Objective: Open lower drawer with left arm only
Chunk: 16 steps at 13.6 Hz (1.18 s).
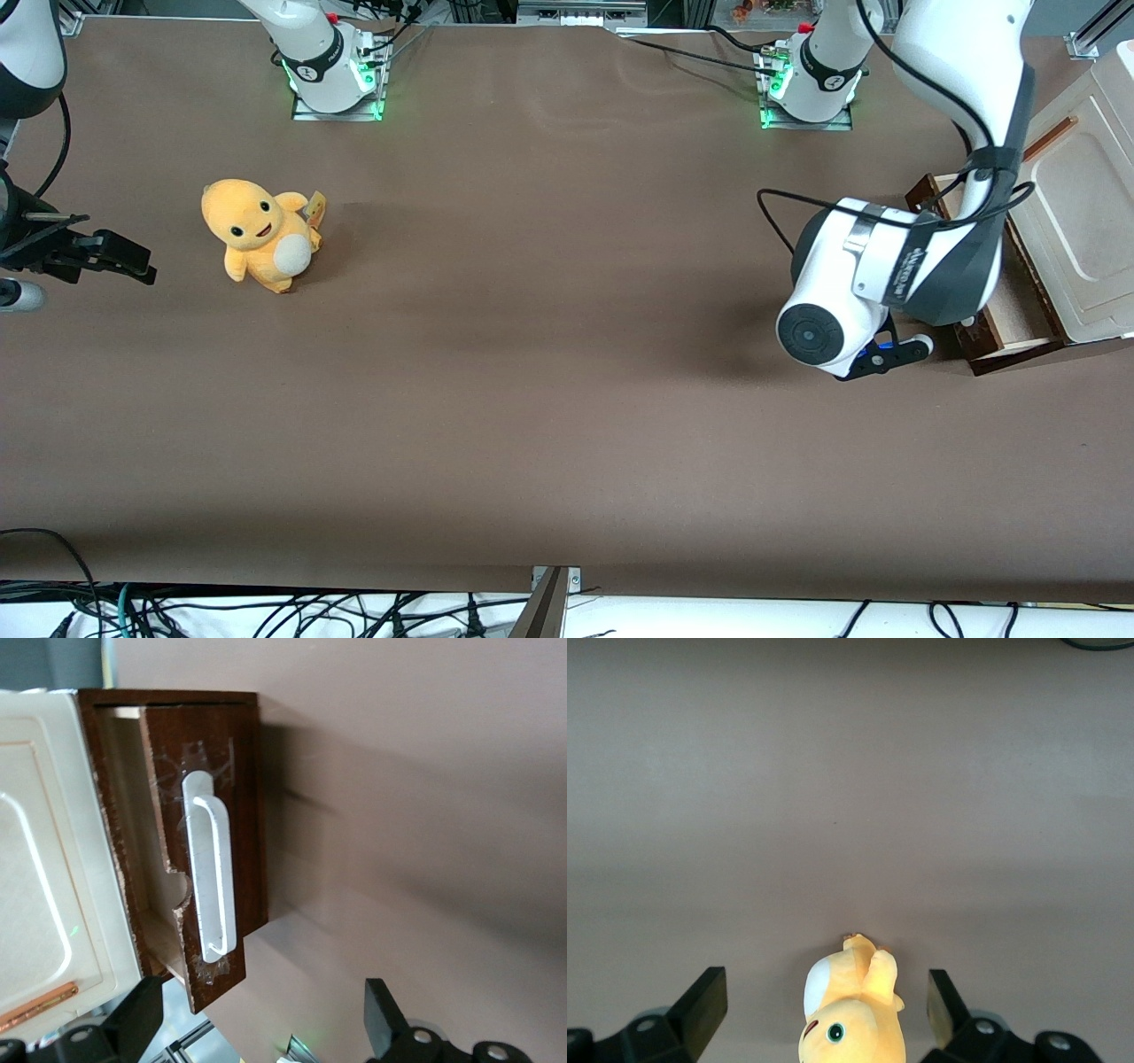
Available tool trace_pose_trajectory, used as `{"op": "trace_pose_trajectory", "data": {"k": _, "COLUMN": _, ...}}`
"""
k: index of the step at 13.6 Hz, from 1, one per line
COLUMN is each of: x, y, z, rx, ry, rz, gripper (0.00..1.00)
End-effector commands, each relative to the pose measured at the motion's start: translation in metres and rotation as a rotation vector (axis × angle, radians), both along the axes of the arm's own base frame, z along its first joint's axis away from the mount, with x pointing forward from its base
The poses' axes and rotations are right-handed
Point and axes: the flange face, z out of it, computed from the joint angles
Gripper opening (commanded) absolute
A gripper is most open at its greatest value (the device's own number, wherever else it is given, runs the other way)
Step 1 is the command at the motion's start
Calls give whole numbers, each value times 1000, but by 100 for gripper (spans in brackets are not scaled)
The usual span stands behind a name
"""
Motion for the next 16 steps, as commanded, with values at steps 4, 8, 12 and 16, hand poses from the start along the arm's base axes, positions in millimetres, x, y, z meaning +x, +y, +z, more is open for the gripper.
{"op": "trace_pose_trajectory", "data": {"k": 4, "x": 23, "y": 26, "z": 72, "rx": -255, "ry": -21, "rz": -64, "gripper": 100}}
{"op": "trace_pose_trajectory", "data": {"k": 8, "x": 34, "y": 49, "z": 112, "rx": -327, "ry": -51, "rz": -144, "gripper": 100}}
{"op": "trace_pose_trajectory", "data": {"k": 12, "x": 38, "y": 92, "z": 145, "rx": -500, "ry": -131, "rz": -146, "gripper": 100}}
{"op": "trace_pose_trajectory", "data": {"k": 16, "x": 43, "y": 109, "z": 163, "rx": -650, "ry": -211, "rz": -180, "gripper": 100}}
